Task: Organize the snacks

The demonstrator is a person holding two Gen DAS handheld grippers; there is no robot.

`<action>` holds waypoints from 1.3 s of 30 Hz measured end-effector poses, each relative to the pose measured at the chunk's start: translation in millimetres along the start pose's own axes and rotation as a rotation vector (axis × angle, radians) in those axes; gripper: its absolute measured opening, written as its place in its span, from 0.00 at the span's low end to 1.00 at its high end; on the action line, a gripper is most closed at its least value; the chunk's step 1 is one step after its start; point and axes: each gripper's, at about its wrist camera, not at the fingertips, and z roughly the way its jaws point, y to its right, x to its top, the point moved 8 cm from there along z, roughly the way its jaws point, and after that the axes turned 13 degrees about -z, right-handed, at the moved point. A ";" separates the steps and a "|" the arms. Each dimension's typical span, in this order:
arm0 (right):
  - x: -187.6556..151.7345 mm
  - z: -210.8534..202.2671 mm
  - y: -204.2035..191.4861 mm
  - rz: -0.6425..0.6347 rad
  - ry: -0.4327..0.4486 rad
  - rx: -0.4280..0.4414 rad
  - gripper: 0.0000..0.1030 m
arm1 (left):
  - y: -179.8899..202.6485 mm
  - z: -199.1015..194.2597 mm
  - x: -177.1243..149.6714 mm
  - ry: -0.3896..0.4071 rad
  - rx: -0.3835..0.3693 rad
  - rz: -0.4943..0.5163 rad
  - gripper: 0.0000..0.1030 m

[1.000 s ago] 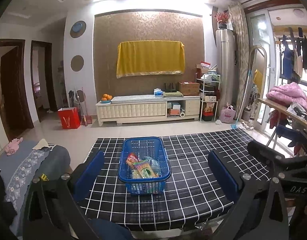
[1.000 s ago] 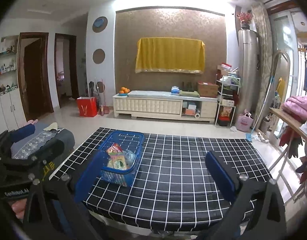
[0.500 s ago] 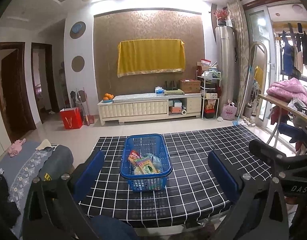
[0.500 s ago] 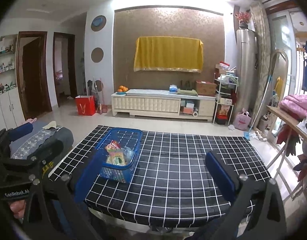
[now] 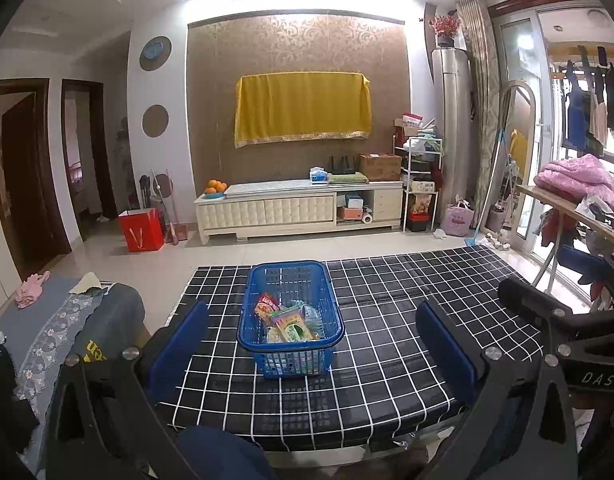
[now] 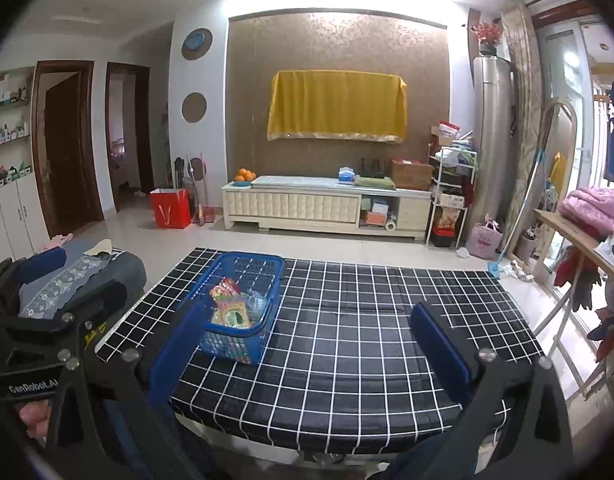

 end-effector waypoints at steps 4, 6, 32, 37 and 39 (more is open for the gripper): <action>0.1 -0.7 0.3 0.000 -0.002 0.000 1.00 | 0.8 -1.5 1.1 0.007 0.006 0.008 0.99; 0.1 -1.3 1.7 0.001 -0.004 0.003 1.00 | 0.5 -1.3 0.7 0.005 0.006 0.007 0.99; -1.1 -2.4 2.3 -0.003 -0.006 -0.005 1.00 | 3.0 0.1 -0.3 -0.003 0.028 0.016 0.99; -3.2 -2.6 3.7 0.001 -0.016 -0.006 1.00 | 5.0 -1.4 -1.8 -0.003 0.017 0.018 0.99; -3.7 -2.7 4.0 0.002 -0.019 -0.007 1.00 | 3.8 -0.1 -2.7 -0.005 0.016 0.018 0.99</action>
